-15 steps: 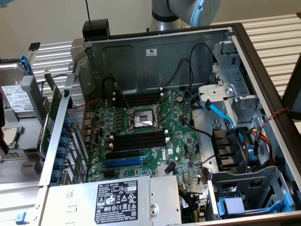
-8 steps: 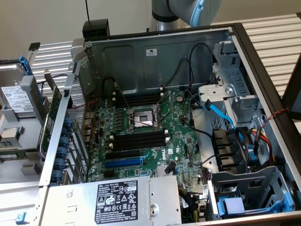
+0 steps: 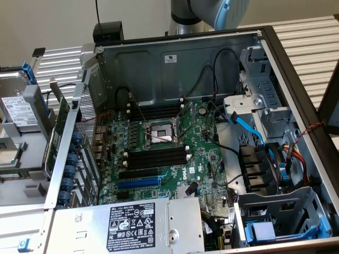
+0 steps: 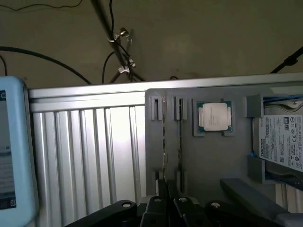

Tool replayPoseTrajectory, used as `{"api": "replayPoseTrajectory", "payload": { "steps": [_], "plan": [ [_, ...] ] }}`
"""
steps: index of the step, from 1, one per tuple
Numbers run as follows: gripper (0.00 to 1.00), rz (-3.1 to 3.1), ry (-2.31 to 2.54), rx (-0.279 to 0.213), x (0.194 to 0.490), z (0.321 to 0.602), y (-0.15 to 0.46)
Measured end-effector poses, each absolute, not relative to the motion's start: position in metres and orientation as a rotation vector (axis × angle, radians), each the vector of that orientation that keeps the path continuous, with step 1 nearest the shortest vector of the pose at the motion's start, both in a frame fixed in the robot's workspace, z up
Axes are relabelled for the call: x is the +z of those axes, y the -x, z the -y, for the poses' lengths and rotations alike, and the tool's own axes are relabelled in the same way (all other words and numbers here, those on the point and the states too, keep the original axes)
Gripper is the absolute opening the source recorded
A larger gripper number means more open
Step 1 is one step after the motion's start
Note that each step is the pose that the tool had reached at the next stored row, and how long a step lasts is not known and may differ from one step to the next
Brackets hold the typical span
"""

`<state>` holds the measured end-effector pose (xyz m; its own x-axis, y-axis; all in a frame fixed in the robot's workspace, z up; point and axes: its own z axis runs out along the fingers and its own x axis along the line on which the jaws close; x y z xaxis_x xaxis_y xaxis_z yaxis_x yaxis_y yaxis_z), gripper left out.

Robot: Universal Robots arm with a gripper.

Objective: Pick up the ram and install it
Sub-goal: 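Pick up the ram and move it above insertion slot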

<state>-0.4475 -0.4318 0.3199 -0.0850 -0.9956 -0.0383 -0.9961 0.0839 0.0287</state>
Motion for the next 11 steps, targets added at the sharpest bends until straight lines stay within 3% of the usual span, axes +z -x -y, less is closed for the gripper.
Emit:
{"api": "replayPoseTrajectory", "payload": {
  "steps": [11],
  "plan": [
    [0.12, -2.306, 2.119, 0.074, 0.37, 0.433, 0.412]
  ]
}}
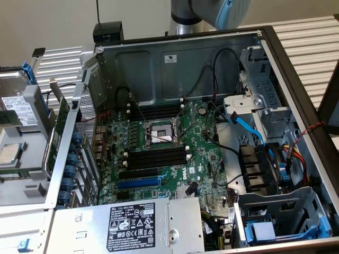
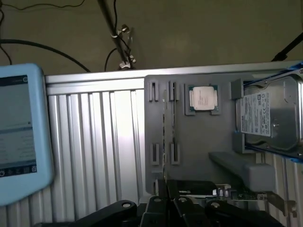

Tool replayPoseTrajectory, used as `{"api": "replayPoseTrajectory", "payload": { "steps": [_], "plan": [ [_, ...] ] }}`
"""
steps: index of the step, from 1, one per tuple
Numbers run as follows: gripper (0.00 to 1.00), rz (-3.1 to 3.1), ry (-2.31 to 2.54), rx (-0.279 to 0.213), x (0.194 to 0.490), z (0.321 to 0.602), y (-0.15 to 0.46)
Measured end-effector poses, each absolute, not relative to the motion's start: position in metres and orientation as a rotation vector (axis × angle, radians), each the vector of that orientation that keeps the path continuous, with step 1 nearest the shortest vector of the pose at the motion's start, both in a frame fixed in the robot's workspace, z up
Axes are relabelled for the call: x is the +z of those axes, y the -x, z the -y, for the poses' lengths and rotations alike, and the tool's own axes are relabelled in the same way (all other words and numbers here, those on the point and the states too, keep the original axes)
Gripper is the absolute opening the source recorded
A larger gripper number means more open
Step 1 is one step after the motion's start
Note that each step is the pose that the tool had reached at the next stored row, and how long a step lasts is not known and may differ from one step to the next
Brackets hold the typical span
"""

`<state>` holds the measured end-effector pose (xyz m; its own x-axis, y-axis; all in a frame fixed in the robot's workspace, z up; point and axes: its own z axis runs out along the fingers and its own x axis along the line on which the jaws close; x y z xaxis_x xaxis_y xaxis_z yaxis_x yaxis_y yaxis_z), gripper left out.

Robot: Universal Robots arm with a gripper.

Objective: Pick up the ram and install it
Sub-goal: 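Pick up the ram and move it above insertion slot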

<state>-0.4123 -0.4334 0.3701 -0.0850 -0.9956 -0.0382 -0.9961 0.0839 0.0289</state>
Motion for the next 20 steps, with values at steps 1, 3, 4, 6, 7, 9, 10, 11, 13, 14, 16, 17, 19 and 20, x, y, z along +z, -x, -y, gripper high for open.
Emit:
{"api": "replayPoseTrajectory", "payload": {
  "steps": [1, 3, 4, 6, 7, 9, 10, 11, 13, 14, 16, 17, 19, 20],
  "plan": [
    [0.12, -2.306, 2.119, 0.074, 0.375, 0.434, 0.409],
    [0.12, -2.306, 2.119, 0.074, 0.384, 0.434, 0.401],
    [0.12, -2.306, 2.119, 0.074, 0.388, 0.435, 0.397],
    [0.12, -2.306, 2.118, 0.075, 0.397, 0.435, 0.388],
    [0.12, -2.305, 2.118, 0.076, 0.402, 0.435, 0.384],
    [0.12, -2.305, 2.118, 0.077, 0.411, 0.436, 0.375],
    [0.12, -2.305, 2.118, 0.078, 0.415, 0.436, 0.37],
    [0.12, -2.305, 2.118, 0.078, 0.419, 0.436, 0.366],
    [0.12, -2.306, 2.118, 0.079, 0.424, 0.436, 0.357],
    [0.12, -2.306, 2.119, 0.079, 0.426, 0.436, 0.352],
    [0.12, -2.306, 2.119, 0.081, 0.43, 0.436, 0.343],
    [0.12, -2.307, 2.119, 0.081, 0.431, 0.436, 0.339],
    [0.12, -2.307, 2.12, 0.082, 0.434, 0.436, 0.33],
    [0.12, -2.308, 2.12, 0.083, 0.434, 0.436, 0.325]
  ]
}}
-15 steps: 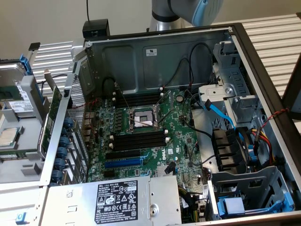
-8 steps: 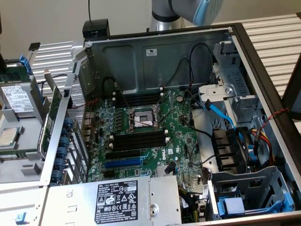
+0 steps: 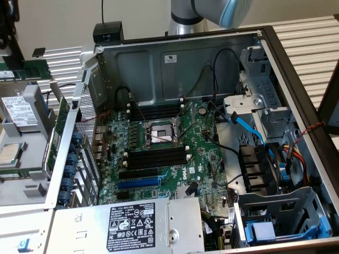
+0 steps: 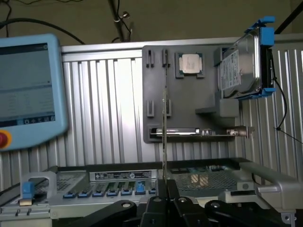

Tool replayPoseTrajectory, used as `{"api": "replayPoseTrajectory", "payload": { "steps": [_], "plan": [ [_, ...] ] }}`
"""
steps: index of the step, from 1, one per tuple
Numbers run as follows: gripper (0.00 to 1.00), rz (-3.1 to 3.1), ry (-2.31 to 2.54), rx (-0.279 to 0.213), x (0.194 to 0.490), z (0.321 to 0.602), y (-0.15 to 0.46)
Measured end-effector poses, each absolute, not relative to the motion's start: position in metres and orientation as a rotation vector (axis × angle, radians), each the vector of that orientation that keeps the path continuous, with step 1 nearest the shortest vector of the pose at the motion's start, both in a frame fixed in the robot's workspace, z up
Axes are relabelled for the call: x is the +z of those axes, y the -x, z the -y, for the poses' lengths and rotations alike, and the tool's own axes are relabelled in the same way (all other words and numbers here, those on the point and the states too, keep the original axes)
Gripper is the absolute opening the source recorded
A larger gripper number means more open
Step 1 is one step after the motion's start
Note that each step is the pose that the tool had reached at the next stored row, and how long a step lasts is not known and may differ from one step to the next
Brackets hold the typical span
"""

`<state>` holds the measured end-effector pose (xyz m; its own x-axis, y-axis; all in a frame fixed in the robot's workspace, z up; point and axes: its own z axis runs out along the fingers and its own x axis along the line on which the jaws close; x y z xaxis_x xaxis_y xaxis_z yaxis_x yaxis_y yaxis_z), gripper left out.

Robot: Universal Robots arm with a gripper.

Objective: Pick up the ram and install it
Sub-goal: 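Pick up the ram and move it above insertion slot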

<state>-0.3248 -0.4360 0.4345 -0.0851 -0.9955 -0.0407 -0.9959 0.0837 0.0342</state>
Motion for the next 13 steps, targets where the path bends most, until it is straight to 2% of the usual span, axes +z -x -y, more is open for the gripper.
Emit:
{"api": "replayPoseTrajectory", "payload": {
  "steps": [13],
  "plan": [
    [0.12, -2.315, 2.131, 0.103, 0.435, 0.436, 0.271]
  ]
}}
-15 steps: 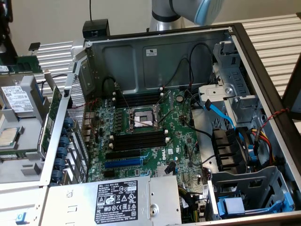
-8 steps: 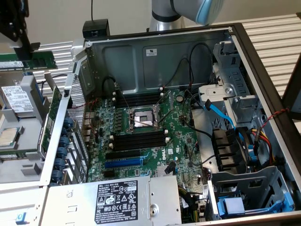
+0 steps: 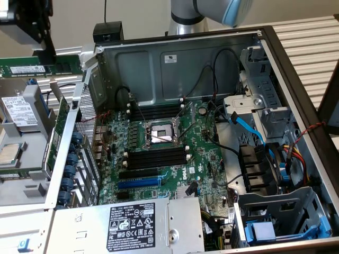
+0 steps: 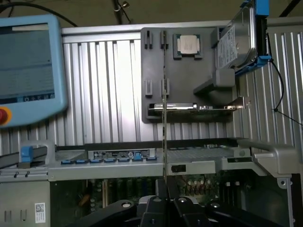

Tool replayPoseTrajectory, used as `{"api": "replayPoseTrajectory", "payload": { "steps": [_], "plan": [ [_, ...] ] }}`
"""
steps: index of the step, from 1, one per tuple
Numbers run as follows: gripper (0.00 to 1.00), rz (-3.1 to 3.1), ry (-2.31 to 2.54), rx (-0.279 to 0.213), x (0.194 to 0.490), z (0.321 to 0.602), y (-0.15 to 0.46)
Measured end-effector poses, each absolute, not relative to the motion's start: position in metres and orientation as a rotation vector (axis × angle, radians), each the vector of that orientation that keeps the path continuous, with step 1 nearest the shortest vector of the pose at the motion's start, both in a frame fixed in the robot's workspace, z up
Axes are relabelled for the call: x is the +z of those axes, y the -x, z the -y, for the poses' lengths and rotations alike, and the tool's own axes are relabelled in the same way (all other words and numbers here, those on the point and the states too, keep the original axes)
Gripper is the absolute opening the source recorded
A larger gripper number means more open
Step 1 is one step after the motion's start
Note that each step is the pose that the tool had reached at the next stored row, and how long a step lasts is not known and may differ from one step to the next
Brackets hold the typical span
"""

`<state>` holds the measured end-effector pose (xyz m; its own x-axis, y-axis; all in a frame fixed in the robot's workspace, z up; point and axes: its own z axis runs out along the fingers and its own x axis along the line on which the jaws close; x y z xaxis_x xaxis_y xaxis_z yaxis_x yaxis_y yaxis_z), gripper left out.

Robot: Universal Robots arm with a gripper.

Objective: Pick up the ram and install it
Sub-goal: 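Pick up the ram and move it above insertion slot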

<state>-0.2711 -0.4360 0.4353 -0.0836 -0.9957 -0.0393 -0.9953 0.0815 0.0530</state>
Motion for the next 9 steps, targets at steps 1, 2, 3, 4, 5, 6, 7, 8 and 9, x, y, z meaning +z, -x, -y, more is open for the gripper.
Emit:
{"api": "replayPoseTrajectory", "payload": {
  "steps": [1, 2, 3, 4, 5, 6, 7, 8, 9],
  "plan": [
    [0.12, 2.305, -2.122, -0.103, 0.435, 0.436, 0.266],
    [0.12, 2.305, -2.122, -0.103, 0.435, 0.436, 0.262],
    [0.12, 2.306, -2.122, -0.104, 0.436, 0.436, 0.257],
    [0.12, 2.306, -2.122, -0.105, 0.436, 0.436, 0.253],
    [0.12, 2.306, -2.123, -0.106, 0.436, 0.436, 0.248],
    [0.12, 2.307, -2.124, -0.106, 0.436, 0.436, 0.245],
    [0.12, 2.308, -2.125, -0.106, 0.435, 0.436, 0.242],
    [0.12, 2.31, -2.126, -0.106, 0.435, 0.436, 0.239],
    [0.12, 2.311, -2.128, -0.105, 0.436, 0.436, 0.236]
  ]
}}
